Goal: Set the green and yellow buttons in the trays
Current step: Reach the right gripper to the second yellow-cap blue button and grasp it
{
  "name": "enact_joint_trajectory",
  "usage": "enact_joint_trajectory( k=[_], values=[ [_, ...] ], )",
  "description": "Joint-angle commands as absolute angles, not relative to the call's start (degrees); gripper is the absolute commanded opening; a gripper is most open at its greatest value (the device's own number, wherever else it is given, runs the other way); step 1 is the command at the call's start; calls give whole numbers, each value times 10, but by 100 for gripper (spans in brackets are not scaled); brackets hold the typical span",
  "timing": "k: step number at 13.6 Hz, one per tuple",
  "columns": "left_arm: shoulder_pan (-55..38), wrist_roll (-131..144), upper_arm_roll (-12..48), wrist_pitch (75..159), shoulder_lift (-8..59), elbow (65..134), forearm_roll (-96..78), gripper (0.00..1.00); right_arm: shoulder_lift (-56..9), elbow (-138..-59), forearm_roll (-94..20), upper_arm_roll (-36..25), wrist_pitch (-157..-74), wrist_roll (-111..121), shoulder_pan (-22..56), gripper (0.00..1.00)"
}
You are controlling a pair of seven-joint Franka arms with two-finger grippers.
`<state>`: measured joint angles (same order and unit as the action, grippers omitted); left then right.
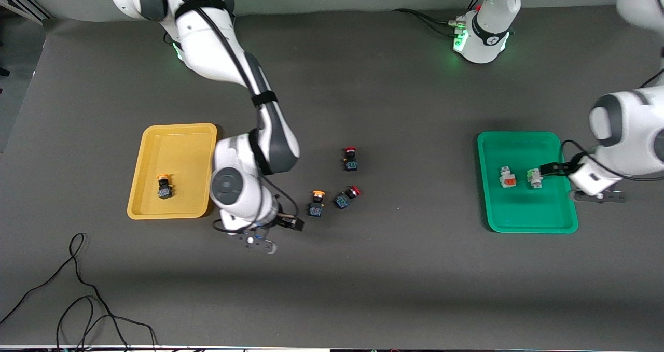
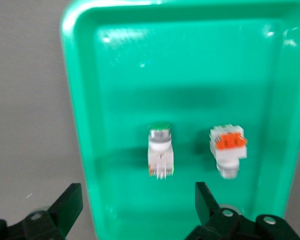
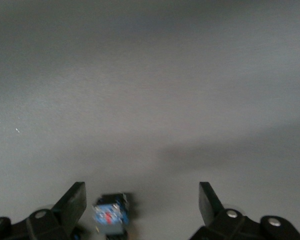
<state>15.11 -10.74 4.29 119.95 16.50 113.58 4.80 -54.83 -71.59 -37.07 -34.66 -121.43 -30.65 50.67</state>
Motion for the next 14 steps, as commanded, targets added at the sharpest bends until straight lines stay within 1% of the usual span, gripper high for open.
enact_joint_trajectory(
  k=[1, 4, 6, 7, 10, 11, 12, 13, 14],
  values=[
    [155, -131, 49, 1093, 146, 1058, 51, 100, -583, -678, -376, -317, -1258, -331, 498, 100],
    [150, -135, 51, 1017, 116, 1012, 47, 100, -599, -679, -374, -290, -1286, -331, 501, 100],
    [148, -135, 58, 989, 78, 1007, 44, 100, -599, -683, -370, -287, -1286, -330, 504, 98],
    [147, -134, 65, 976, 60, 1007, 43, 100, -599, -689, -367, -287, -1286, -329, 522, 94],
    [147, -127, 76, 946, 23, 1005, 18, 100, -599, -720, -367, -287, -1286, -342, 554, 93],
    [147, -127, 82, 932, 17, 998, 12, 100, -598, -729, -367, -287, -1286, -343, 563, 87],
    [147, -123, 87, 916, 15, 986, 6, 100, -596, -736, -367, -287, -1286, -343, 567, 75],
    [147, -108, 93, 901, 15, 972, 2, 100, -596, -739, -366, -288, -1286, -342, 568, 66],
    [147, -86, 102, 888, 15, 962, 2, 100, -596, -744, -366, -288, -1287, -338, 568, 35]
  ],
)
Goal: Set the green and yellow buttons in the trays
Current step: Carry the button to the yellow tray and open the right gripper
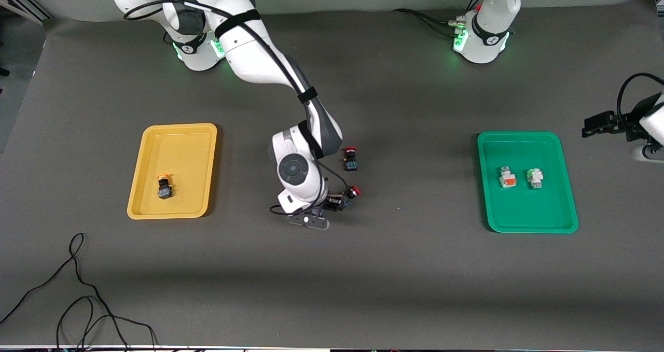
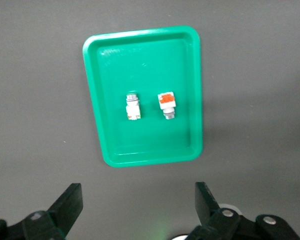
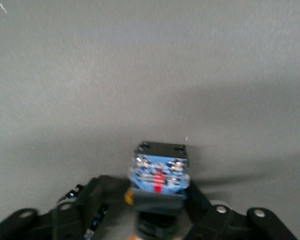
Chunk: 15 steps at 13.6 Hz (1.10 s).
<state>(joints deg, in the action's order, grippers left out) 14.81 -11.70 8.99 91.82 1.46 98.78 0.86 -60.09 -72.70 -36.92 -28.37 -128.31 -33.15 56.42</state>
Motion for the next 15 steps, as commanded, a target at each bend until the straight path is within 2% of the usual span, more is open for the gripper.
enact_joint_trajectory(
  k=[1, 3, 6, 8, 10, 12, 15],
  values=[
    [144, -71, 112, 882, 14, 953, 1, 100, -596, -744, -364, -291, -1286, -338, 568, 0],
    [94, -39, 93, 875, 12, 945, 1, 100, -589, -744, -347, -294, -1285, -337, 562, 0],
    [6, 1, 34, 867, 13, 928, 1, 100, -558, -744, -338, -315, -1261, -335, 558, 0],
    [-35, 12, 8, 867, 14, 925, -1, 100, -514, -744, -338, -352, -1192, -329, 559, 0],
    [-54, 12, -4, 867, 15, 925, -1, 100, -453, -754, -337, -407, -1075, -260, 560, 0],
    [-50, 11, -4, 866, 13, 923, -6, 100, -400, -796, -337, -477, -1000, -165, 569, 0],
    [-49, 4, -4, 859, 12, 923, -8, 100, -325, -915, -310, -555, -989, 13, 579, 0]
  ],
)
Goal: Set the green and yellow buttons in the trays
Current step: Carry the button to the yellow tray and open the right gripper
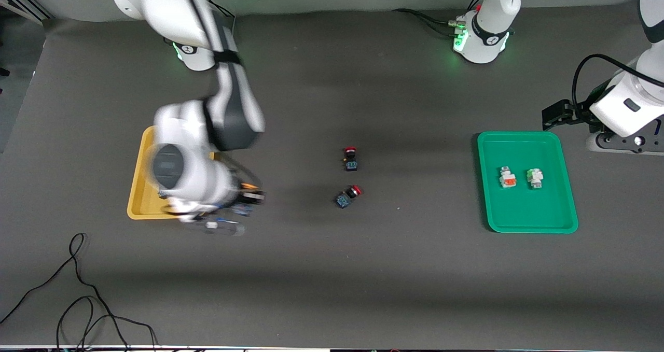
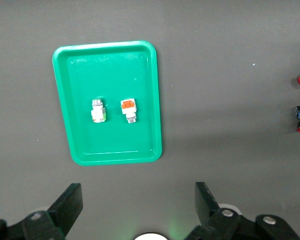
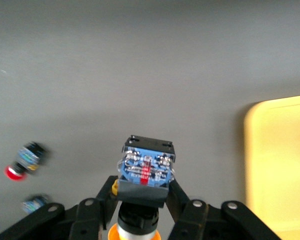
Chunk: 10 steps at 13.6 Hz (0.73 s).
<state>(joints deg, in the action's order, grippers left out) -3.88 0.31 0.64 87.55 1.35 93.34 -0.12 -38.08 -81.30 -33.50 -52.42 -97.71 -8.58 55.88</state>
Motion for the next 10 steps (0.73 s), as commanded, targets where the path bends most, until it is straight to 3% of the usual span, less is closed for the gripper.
enact_joint_trajectory(
  k=[1, 3, 5, 10],
  values=[
    [-48, 4, -4, 859, 12, 923, -8, 100, -314, -945, -295, -574, -993, 70, 579, 0],
    [-46, -5, -8, 856, 12, 921, -8, 100, -309, -1010, -291, -609, -1022, 150, 588, 0],
    [-44, -4, -8, 856, 12, 918, -8, 100, -308, -1095, -294, -634, -1111, 211, 613, 0],
    [-6, -4, 26, 857, 12, 917, -8, 100, -317, -1241, -318, -607, -1327, 277, 620, 0]
  ],
)
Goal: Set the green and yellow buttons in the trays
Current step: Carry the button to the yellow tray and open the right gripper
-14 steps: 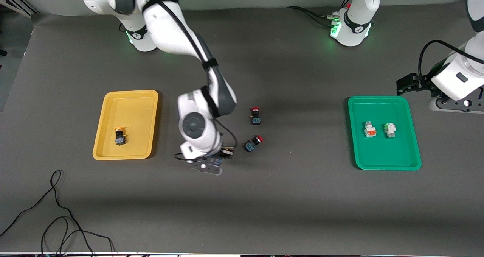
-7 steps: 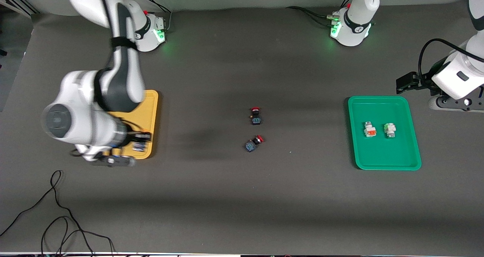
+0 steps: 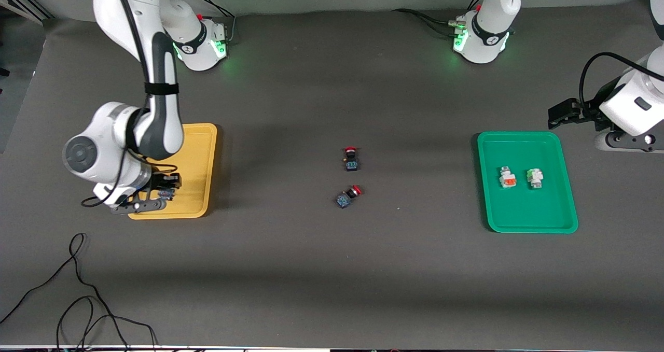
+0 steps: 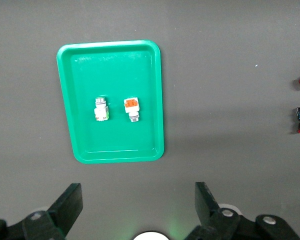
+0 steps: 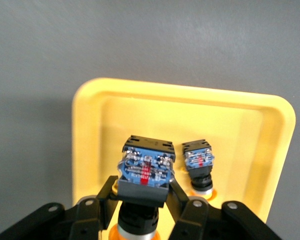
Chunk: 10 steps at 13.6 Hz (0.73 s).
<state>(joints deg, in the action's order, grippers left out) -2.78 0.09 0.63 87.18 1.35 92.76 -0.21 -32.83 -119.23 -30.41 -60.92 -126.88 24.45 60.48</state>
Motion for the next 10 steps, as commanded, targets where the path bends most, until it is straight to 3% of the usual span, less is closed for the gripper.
enact_joint_trajectory(
  k=[1, 9, 10],
  values=[
    [-7, -4, 27, 857, 12, 917, -8, 100, -318, -1265, -337, -595, -1361, 292, 621, 0],
    [-8, -5, 26, 860, 12, 917, -6, 100, -374, -1278, -446, -541, -1414, 330, 621, 0],
    [-10, -5, 26, 860, 12, 917, -5, 100, -374, -1277, -446, -541, -1412, 330, 617, 48]
  ],
)
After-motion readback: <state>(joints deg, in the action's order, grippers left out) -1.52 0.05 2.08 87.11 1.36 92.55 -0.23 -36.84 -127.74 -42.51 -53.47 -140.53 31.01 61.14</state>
